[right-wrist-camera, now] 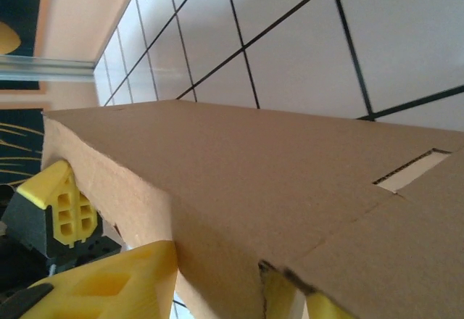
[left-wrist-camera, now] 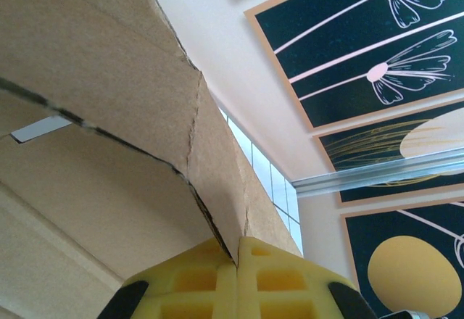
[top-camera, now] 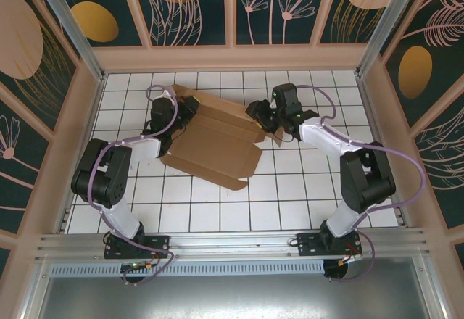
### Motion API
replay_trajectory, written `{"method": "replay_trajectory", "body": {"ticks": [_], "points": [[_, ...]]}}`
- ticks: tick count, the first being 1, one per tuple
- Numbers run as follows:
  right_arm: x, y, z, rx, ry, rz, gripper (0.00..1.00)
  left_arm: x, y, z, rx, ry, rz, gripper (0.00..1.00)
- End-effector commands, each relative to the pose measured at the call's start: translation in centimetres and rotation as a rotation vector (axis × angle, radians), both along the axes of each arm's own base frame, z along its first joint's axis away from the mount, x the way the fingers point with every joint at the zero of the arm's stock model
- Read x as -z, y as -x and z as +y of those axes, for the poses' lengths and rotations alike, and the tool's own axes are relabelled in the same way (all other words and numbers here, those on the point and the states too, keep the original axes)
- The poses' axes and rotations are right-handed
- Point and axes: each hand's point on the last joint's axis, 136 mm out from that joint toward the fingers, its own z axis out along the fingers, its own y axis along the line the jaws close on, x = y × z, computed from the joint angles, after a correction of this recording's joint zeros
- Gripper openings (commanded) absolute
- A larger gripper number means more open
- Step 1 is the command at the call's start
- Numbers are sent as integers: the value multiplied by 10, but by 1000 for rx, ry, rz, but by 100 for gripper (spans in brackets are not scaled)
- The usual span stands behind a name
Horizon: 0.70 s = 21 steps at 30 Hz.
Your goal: Fold the paper box
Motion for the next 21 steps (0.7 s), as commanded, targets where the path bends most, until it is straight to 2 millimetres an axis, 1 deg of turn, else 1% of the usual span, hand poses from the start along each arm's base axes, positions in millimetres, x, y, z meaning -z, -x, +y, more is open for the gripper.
{"method": "replay_trajectory", "body": {"ticks": [1,3,4,6,8,10,11,12,14,15,16,18,20,21], "points": [[-19,-21,6,-23,-102,-59,39,8,3,5,-19,-38,43,0],[-18,-28,1,-27,-128,-53,32,16,4,8,-35,-43,69,0],[-19,-32,-1,-35,-137,-52,30,9,7,10,-42,-38,59,0],[-17,-38,-2,-75,-131,-51,29,7,9,13,-60,-42,67,0],[-15,-43,0,-132,-96,-50,29,9,9,16,-73,-51,77,0],[-13,-49,2,-183,-50,-54,34,11,8,18,-88,-62,92,0],[-17,-53,2,-207,-24,-75,37,11,8,19,-96,-66,98,0],[-23,-57,2,-228,7,-110,43,13,7,21,-106,-73,109,0],[-32,-63,-3,-248,81,-153,52,14,5,23,-122,-82,117,0],[-37,-65,-6,-254,127,-182,53,15,4,24,-126,-86,117,0],[-40,-68,-14,-241,183,-201,54,15,3,26,-133,-92,117,0],[-47,-70,-37,-173,326,-242,55,17,2,27,-144,-97,123,0],[-58,-63,-54,-124,406,-314,56,17,1,28,-150,-95,124,0],[-65,-55,-60,-108,429,-361,59,17,-1,27,-150,-87,123,0]]}}
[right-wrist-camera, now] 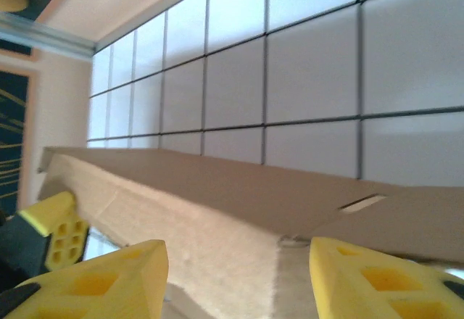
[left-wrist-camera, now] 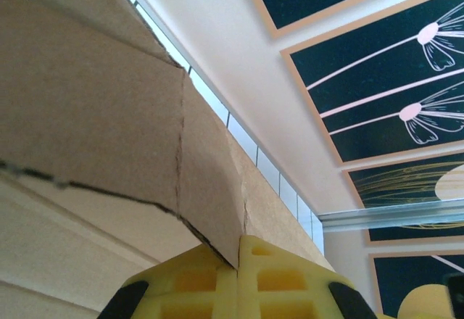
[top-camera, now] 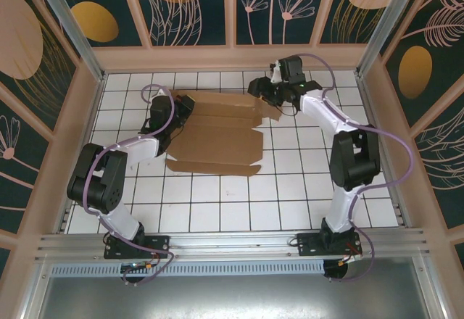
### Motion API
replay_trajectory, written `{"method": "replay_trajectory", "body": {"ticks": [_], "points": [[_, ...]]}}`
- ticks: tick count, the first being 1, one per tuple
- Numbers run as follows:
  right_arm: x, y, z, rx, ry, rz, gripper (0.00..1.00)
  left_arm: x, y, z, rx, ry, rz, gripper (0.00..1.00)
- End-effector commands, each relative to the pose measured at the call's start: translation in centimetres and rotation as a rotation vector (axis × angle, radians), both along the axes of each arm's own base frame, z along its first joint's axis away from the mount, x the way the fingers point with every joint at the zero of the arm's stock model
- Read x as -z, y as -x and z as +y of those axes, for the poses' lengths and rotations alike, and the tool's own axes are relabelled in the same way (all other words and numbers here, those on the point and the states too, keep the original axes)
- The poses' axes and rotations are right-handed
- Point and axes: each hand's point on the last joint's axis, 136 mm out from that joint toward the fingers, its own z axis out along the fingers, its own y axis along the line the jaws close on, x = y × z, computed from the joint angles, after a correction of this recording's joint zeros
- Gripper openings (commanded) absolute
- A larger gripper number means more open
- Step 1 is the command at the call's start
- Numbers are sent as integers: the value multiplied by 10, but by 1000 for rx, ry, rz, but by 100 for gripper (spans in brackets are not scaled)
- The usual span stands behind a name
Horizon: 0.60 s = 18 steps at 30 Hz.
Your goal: Fold the paper box
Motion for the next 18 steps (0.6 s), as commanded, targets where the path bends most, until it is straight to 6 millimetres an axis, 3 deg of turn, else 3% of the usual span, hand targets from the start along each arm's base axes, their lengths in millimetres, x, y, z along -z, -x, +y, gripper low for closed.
{"method": "replay_trajectory", "body": {"ticks": [1,3,5,6,8,9,13,18], "points": [[-32,21,-39,66,181,-197,60,18,1,6,-23,-30,72,0],[-40,40,-38,53,150,-262,58,14,-3,3,-15,-12,67,0],[-35,55,-35,47,135,-271,50,3,-9,1,-16,-6,51,0],[-27,61,-34,54,132,-260,44,-1,-11,1,-18,-3,47,0],[-6,70,-29,66,141,-229,37,14,-15,1,-27,-17,98,0],[8,73,-28,74,150,-195,36,12,-20,1,-39,-16,112,0],[55,74,-12,40,170,-65,35,14,-25,6,-83,-30,162,0],[87,58,-1,77,179,6,44,19,-24,12,-106,-62,196,0]]}}
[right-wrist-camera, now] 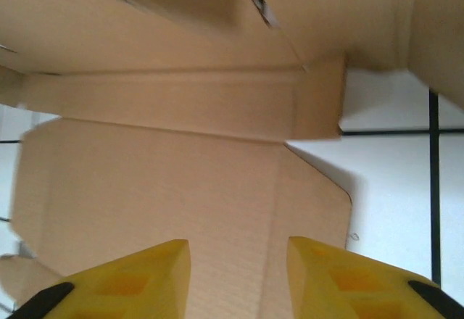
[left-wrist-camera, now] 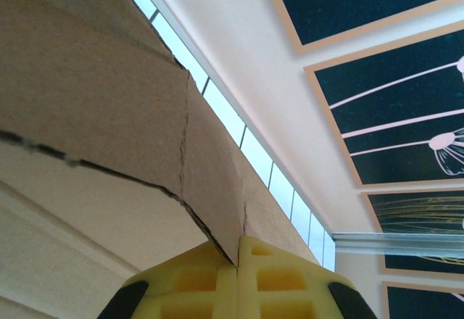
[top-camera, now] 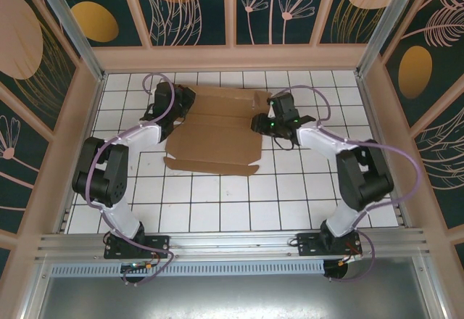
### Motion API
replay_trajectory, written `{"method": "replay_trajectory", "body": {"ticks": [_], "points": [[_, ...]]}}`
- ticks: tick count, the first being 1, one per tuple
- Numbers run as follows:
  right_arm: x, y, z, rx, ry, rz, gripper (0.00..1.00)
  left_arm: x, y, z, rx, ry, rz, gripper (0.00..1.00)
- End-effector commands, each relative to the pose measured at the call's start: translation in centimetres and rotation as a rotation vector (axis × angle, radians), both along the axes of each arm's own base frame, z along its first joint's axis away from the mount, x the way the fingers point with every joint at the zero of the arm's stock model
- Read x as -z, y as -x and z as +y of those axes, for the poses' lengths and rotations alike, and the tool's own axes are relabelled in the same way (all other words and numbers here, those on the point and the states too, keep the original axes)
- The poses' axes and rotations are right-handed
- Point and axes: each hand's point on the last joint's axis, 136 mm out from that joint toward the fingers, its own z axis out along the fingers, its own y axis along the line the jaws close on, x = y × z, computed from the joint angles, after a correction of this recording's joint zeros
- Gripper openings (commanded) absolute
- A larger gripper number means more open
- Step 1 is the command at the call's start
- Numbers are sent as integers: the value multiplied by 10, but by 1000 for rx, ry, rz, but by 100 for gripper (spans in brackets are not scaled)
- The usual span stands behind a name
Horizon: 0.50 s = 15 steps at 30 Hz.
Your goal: Fold the paper box
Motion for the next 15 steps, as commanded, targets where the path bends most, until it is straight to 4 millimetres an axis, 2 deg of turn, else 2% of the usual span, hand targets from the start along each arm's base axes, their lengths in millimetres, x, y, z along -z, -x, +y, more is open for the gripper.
{"method": "replay_trajectory", "body": {"ticks": [1,4,9,12,15], "points": [[-5,-24,2,82,-6,-39,46,27,5,11,-39,-51,94,0],[14,-39,-12,150,60,-26,49,33,8,9,-29,-30,100,0],[29,-59,-21,185,61,-20,51,32,8,7,-20,-24,99,0],[38,-70,-18,175,72,-12,45,30,7,6,-18,-16,97,0],[41,-78,-4,131,34,-12,35,30,8,3,-6,-3,95,0]]}}
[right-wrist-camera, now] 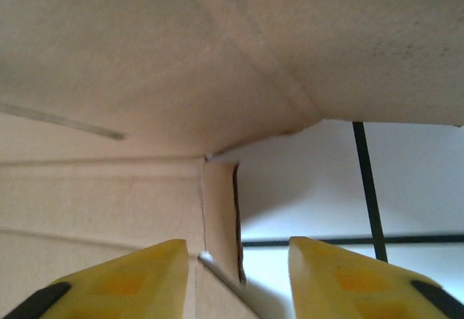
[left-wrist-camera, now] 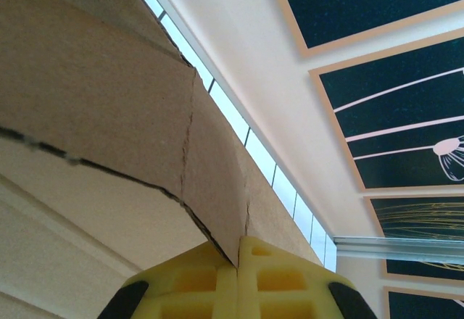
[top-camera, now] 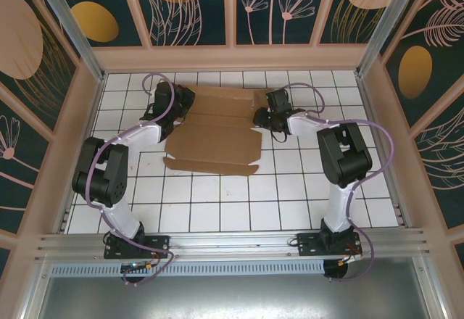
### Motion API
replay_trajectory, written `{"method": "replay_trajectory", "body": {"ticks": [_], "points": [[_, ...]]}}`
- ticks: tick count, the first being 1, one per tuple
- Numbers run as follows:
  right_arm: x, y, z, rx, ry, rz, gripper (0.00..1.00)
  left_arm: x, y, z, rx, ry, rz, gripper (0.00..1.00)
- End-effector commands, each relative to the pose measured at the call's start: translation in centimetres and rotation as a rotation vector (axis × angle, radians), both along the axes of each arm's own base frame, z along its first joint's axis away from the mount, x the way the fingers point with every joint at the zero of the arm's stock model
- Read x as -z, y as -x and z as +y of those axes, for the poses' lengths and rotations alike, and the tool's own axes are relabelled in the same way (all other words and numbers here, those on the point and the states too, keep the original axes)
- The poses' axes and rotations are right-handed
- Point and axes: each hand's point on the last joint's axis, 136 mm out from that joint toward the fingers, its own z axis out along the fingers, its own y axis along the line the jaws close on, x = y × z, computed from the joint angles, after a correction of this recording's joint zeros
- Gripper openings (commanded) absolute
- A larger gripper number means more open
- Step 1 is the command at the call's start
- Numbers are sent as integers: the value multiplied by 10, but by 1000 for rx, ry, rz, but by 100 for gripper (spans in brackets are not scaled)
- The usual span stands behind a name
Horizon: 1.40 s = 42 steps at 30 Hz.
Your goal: Fold the paper box
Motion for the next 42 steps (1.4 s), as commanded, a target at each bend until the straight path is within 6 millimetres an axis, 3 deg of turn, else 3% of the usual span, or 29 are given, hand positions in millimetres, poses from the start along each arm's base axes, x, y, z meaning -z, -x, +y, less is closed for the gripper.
{"method": "replay_trajectory", "body": {"ticks": [1,4,8,16,20,29,35,39,42], "points": [[-3,-14,16,-40,-41,-33,30,29,8,1,9,-3,86,0],[-4,-14,23,-64,-48,-40,15,27,9,0,13,4,83,0],[-2,-14,15,-73,3,-37,0,25,10,1,6,8,86,0],[1,-22,-11,-142,208,-19,0,22,16,-7,16,36,114,0],[4,-25,-15,-167,248,0,0,24,20,-21,43,44,129,0],[-7,-24,23,-184,37,-44,17,43,16,-22,44,3,157,0],[-24,-14,47,-205,-169,-112,30,45,17,-22,39,-3,159,0],[-26,-8,54,-228,-243,-123,33,48,17,-20,36,-7,167,0],[-40,-3,48,-239,-252,-172,40,49,17,-18,28,-18,169,0]]}}
